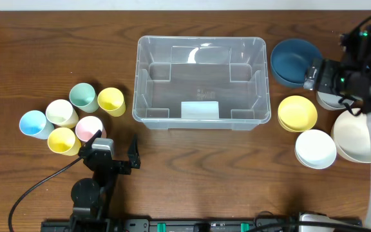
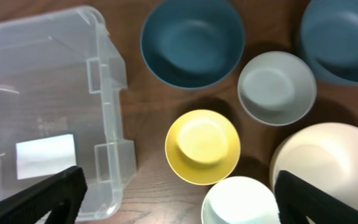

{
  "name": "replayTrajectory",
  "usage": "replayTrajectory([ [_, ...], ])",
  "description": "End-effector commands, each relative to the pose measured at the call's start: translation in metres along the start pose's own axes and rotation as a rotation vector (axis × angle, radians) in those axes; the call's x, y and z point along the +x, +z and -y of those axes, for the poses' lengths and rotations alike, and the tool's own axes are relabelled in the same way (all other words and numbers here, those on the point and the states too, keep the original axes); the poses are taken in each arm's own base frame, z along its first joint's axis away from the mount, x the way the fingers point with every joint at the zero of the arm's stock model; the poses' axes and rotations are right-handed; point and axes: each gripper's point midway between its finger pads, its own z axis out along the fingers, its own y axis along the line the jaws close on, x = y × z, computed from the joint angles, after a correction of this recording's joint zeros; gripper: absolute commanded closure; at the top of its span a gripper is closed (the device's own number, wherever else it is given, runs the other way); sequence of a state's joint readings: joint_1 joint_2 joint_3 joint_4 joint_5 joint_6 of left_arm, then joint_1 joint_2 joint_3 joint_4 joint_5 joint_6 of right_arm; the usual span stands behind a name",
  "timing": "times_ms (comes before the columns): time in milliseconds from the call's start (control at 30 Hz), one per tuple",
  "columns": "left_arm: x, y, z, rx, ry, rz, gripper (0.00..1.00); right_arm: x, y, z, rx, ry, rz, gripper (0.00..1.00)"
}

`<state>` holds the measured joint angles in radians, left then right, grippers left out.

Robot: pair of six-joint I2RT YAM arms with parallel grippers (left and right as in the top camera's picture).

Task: Pack container
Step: 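Grasp the rim of the dark teal bowl with the right gripper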

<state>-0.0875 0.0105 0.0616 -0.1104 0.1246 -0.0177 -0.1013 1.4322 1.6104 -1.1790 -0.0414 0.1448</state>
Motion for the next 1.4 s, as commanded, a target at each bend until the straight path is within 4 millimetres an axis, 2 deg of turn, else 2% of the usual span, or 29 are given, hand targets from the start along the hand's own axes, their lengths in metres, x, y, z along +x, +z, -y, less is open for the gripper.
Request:
replayTrajectory([
  [0,0.015,0.002,-0.003,-0.012,0.015,-0.033,0.02,-0.004,0.015,0.006,0.013,0.043,-0.031,0.07],
  [67,0.015,0.002,-0.003,-0.012,0.015,-0.033,0.02,-0.006,0.024,0.021,0.073,0.169,-0.035,0.11],
  [167,0.015,0.002,-0.003,-0.012,0.015,-0.033,0.02,-0.009,0.032,0.046,0.176,0.369,-0.018,0.11],
  [267,0.015,0.002,-0.003,-0.012,0.015,-0.033,0.02,-0.014,0.04,0.057,0.226,0.439,0.001,0.07],
  [467,0.015,0.002,-0.003,-0.012,0.015,-0.033,0.02,-0.012,0.074,0.057,0.231,0.484,-0.05,0.07],
  [767,0.015,0.002,-0.003,-0.012,0.015,-0.033,0.02,0.003,0.165,0.04,0.132,0.523,-0.221,0.12],
  [867,0.015,0.002,-0.003,-0.012,0.015,-0.033,0.02,0.005,0.187,0.034,0.095,0.527,-0.245,0.15],
  [1133,0.015,0.002,-0.003,-0.012,0.015,-0.033,0.02,0.018,0.223,0.034,0.1,0.528,-0.296,0.25],
  [1367,0.015,0.002,-0.003,-0.012,0.015,-0.033,0.02,0.03,0.24,0.037,0.115,0.531,-0.336,0.32],
])
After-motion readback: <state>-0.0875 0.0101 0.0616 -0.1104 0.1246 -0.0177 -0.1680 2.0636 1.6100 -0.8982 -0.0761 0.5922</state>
